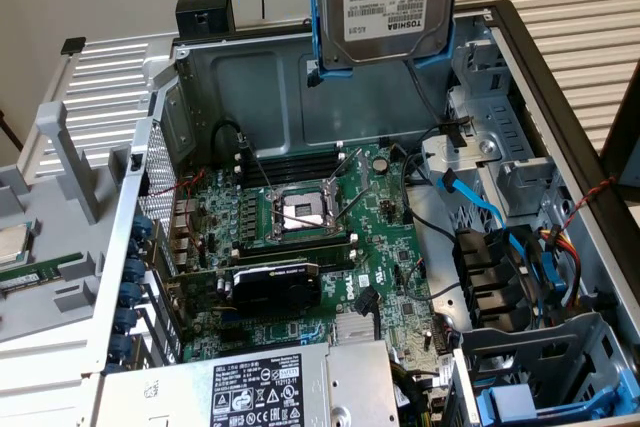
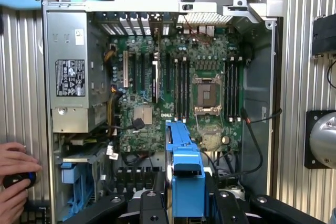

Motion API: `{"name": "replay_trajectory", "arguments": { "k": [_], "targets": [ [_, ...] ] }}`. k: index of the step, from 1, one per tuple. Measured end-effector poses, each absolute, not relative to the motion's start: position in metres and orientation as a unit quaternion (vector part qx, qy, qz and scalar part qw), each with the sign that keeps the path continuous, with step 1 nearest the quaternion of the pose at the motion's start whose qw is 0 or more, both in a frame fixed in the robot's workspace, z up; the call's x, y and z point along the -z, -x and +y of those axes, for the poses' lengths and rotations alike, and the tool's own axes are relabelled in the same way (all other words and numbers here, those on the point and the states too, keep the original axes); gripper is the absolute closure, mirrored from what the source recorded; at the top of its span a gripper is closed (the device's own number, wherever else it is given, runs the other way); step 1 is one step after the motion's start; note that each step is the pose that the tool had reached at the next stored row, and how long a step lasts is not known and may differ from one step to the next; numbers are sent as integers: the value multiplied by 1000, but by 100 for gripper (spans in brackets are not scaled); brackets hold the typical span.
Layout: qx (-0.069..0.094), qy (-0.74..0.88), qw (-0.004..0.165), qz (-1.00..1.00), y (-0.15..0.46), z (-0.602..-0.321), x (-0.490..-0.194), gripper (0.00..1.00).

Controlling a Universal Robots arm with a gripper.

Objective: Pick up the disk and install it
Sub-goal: 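Pick up the disk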

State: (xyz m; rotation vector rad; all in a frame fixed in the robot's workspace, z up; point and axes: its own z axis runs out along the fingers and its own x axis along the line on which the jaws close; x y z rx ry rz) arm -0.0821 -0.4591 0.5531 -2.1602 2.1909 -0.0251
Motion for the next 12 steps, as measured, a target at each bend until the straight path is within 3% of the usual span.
{"name": "replay_trajectory", "arguments": {
  "k": [12],
  "targets": [
    [8,699,32,714,66,-463,-553,64]
  ]
}}
